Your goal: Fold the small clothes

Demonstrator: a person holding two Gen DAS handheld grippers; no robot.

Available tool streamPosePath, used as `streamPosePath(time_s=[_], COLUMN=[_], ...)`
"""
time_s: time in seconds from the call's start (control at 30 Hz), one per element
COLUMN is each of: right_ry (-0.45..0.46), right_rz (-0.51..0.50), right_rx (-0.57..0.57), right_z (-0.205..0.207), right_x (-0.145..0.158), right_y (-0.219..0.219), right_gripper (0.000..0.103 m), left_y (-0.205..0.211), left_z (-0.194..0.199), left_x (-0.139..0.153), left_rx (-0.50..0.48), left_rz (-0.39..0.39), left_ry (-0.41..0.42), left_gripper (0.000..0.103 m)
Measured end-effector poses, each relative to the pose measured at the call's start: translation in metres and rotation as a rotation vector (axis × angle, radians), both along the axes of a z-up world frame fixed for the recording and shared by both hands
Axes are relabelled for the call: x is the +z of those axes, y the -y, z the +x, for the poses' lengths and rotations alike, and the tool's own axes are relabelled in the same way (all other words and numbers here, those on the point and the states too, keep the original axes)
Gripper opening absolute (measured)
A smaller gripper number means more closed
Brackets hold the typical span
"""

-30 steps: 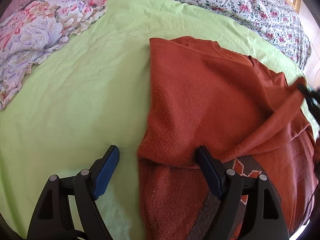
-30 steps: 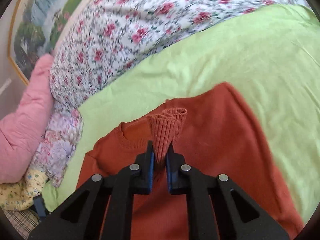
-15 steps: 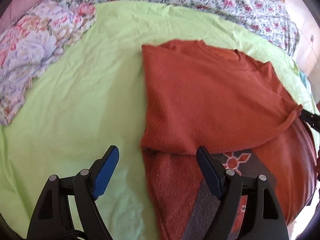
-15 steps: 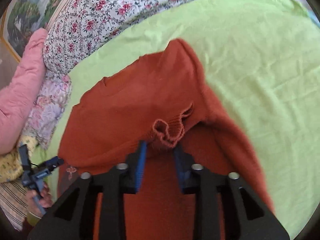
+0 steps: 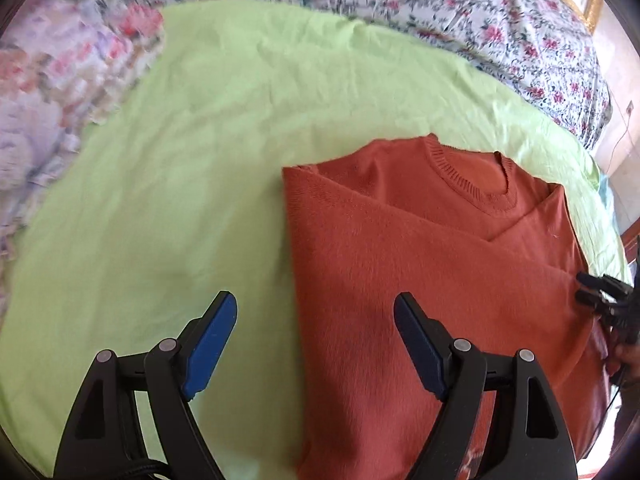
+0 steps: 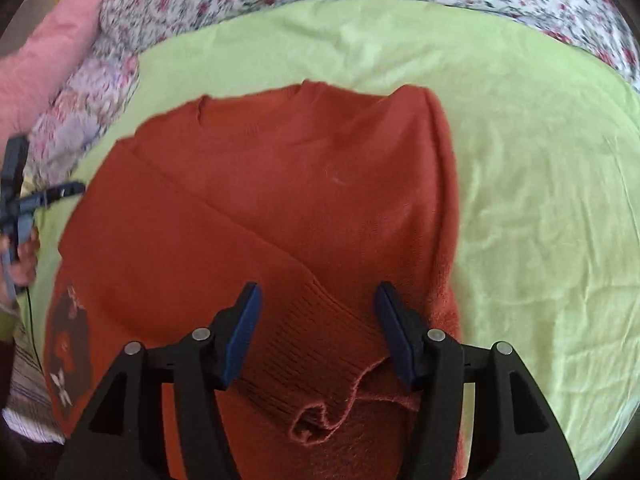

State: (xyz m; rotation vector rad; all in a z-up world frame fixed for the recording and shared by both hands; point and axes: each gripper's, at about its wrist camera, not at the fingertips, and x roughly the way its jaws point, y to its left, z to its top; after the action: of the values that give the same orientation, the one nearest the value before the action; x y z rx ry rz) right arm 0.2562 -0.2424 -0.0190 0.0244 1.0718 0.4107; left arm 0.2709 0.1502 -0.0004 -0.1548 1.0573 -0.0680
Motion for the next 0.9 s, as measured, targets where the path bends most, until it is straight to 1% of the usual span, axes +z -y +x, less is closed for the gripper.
streamPosePath(time_s=[0.03,0.07,0.1,0.13,0.17,0.2,0.23,0.33,0.4,0.47,0.5,0.53,0.6,0.7,0.73,0.77,0.8,0.83,0.87,0.9], right_ry=[0.009,0.005,0.004,0.003,-0.002,-0.010,-0.006,0.061,0.142,0.225,0.237,0.229,0.185,0.084,0.054,0.043,0.050,0.059,0.075,0.100], right_rz=[-0.005,-0.006,-0.009,-0.018,-0.026,-0.005,0.012,-0.006,0.007,-0.002,-0.013,-0.026,-0.065,-0.083,-0.091,-0.097,-0.082,-0.078,-0.091,-0.114], right_rx=[0.020,0.036,0.050,0.059,0.062,0.066,0.066,0.052,0.009,-0.033,-0.044,-0.044,-0.046,-0.057,-0.066,-0.074,-0.085,-0.104,-0.124,-0.149], right_z=[-0.003,-0.006,-0.008,-0.010,-0.011,-0.012,-0.014,-0.013,-0.008,0.000,0.007,0.014,0.028,0.042,0.044,0.043,0.040,0.037,0.033,0.028], right_x=[-0.001,-0.002,-0.002,-0.003,-0.003,-0.003,0.000,0.016,0.037,0.057,0.059,0.058,0.043,0.011,0.002,-0.003,-0.002,0.002,0.006,0.012], right_y=[-0.001,-0.002,-0.004,-0.004,-0.004,-0.003,-0.002,-0.005,-0.002,-0.001,-0.003,-0.006,-0.013,-0.013,-0.011,-0.009,-0.007,-0.004,-0.002,-0.002], right_gripper=[0.060,0.058,0.053,0.032,0.013,0.010,0.010,0.009,0.009,0.009,0.009,0.009,0.009,0.009,0.012,0.015,0.017,0.025,0.037,0.042], left_y=[0.002,0.004,0.005,0.007,0.011,0.013,0.014,0.013,0.014,0.018,0.019,0.018,0.015,0.006,0.004,0.001,-0.001,-0.002,-0.005,-0.007], left_z=[0.005,0.012,0.015,0.016,0.015,0.015,0.014,0.008,0.003,0.003,0.004,0.005,0.007,0.008,0.009,0.009,0.007,0.005,0.001,-0.003], left_x=[-0.005,-0.013,-0.018,-0.021,-0.022,-0.021,-0.019,-0.008,-0.003,-0.006,-0.009,-0.013,-0.018,-0.022,-0.023,-0.021,-0.019,-0.018,-0.015,-0.013], left_rx=[-0.006,-0.010,-0.013,-0.018,-0.038,-0.049,-0.048,-0.008,0.015,0.045,0.057,0.068,0.077,0.072,0.068,0.069,0.073,0.076,0.084,0.090], left_rz=[-0.001,-0.004,-0.014,-0.023,-0.034,-0.045,-0.057,-0.065,-0.062,-0.032,-0.026,-0.026,-0.040,-0.076,-0.087,-0.093,-0.088,-0.082,-0.072,-0.072], left_ry=[-0.012,-0.033,-0.040,-0.034,-0.009,0.001,0.005,0.060,0.093,0.103,0.099,0.090,0.084,0.083,0.082,0.082,0.086,0.090,0.092,0.093], left_gripper=[0.081,0.081,0.079,0.063,0.048,0.019,0.012,0.010,0.010,0.009,0.009,0.009,0.010,0.011,0.011,0.011,0.012,0.013,0.014,0.014])
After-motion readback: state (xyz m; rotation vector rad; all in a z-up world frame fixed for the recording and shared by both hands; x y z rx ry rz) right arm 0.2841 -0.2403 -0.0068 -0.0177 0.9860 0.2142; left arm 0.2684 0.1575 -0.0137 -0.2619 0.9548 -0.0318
